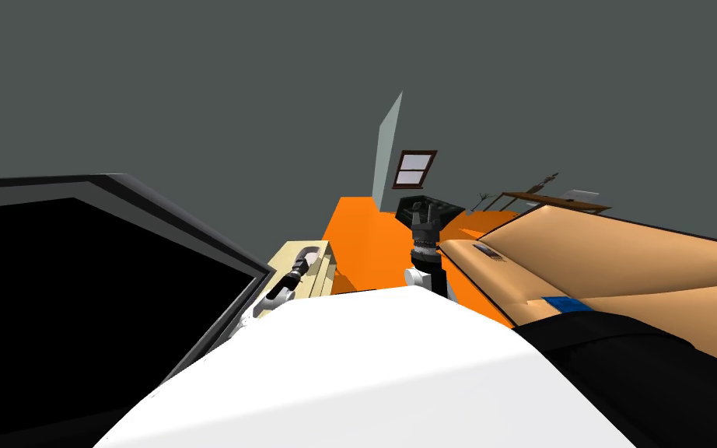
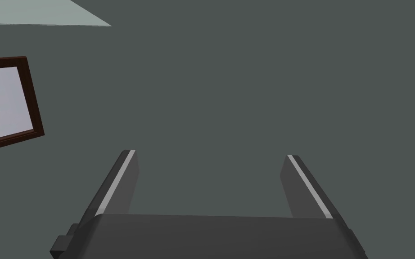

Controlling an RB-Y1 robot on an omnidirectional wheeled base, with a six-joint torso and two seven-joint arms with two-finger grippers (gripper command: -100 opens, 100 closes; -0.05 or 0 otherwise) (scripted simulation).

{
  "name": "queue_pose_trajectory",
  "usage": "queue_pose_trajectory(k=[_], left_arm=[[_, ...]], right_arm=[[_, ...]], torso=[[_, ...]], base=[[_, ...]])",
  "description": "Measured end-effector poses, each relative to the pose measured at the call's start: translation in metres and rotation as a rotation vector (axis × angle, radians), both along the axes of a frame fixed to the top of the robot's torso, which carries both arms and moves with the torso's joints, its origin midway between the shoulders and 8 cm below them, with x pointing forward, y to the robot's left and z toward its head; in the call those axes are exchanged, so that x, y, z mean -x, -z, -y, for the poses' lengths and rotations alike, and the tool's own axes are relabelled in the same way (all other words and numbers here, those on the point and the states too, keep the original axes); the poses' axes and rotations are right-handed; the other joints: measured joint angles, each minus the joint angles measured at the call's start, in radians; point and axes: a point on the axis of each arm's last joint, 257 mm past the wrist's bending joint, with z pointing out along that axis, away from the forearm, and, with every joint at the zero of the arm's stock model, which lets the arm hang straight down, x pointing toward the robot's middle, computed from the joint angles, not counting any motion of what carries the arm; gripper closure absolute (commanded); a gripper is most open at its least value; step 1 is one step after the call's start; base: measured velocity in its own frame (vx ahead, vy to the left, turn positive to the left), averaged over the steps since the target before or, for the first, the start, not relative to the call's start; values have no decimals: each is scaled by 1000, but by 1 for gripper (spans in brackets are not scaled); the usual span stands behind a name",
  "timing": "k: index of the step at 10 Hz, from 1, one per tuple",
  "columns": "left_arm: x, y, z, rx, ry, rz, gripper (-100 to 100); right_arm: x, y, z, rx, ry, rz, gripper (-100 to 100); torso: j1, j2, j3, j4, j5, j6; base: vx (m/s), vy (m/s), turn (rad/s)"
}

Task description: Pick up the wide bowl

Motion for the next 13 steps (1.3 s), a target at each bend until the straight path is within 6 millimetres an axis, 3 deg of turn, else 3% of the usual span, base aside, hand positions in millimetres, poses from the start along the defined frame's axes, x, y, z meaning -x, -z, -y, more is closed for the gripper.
queue_pose_trajectory(k=[5, 9, 12, 13], left_arm=[[18, 56, -46, -37, -39, -200, -100], [39, 86, -82, -78, -77, -330, -100], [44, 99, -96, -96, -95, -384, -100], [44, 100, -96, -96, -96, -386, 0]], right_arm=[[0, 0, 0, 0, 0, 0, 0], [0, 0, 0, 0, 0, 0, 0], [0, 0, 0, 0, 0, 0, 0], [0, 0, 0, 0, 0, 0, 0]], torso=[[1, 0, 0, 0, 0, 0], [1, -1, -1, 0, 0, 0], [0, -1, 0, 0, 0, 0], [-1, 0, 0, 0, 0, -1]], base=[[1, 26, -107], [9, 30, -96], [3, 12, -39], [0, 0, 0]])
